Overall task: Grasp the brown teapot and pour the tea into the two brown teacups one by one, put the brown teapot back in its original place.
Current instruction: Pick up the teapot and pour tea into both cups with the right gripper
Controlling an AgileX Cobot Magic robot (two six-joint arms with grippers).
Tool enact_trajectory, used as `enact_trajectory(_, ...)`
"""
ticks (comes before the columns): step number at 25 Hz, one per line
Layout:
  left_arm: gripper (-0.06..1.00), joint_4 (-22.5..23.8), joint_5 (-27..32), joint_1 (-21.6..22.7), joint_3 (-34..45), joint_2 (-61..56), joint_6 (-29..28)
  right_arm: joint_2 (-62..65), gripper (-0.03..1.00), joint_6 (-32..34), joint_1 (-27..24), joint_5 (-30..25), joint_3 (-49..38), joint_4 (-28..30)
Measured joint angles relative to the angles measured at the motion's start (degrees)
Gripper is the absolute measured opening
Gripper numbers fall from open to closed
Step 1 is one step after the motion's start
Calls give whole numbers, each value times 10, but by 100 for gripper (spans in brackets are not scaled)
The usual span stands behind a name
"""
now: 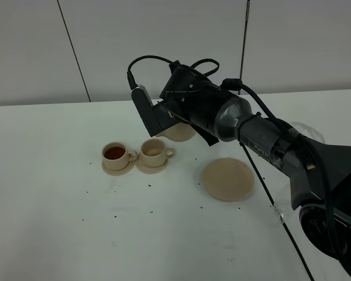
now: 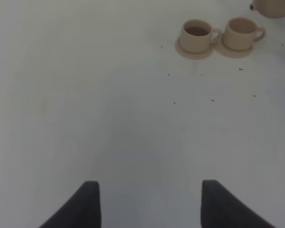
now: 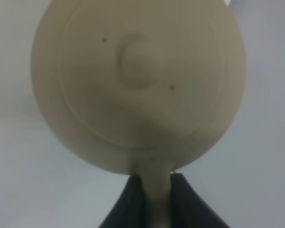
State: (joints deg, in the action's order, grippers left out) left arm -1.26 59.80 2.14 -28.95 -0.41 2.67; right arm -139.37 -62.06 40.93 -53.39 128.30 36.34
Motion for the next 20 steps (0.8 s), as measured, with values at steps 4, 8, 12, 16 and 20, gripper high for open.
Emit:
enact_trajectory(4, 53, 0, 0, 0, 0, 0, 0, -1, 9, 0, 0, 1, 0, 1)
enact_trajectory(8, 53, 0, 0, 0, 0, 0, 0, -1, 9, 0, 0, 1, 0, 1)
enact_trajectory(12, 53, 0, 0, 0, 0, 0, 0, -1, 9, 0, 1, 1, 0, 3)
enact_trajectory(16, 53, 0, 0, 0, 0, 0, 0, -1, 9, 0, 4, 1, 0, 5)
enact_trajectory(20, 53, 0, 0, 0, 0, 0, 0, -1, 9, 0, 8, 3, 0, 6)
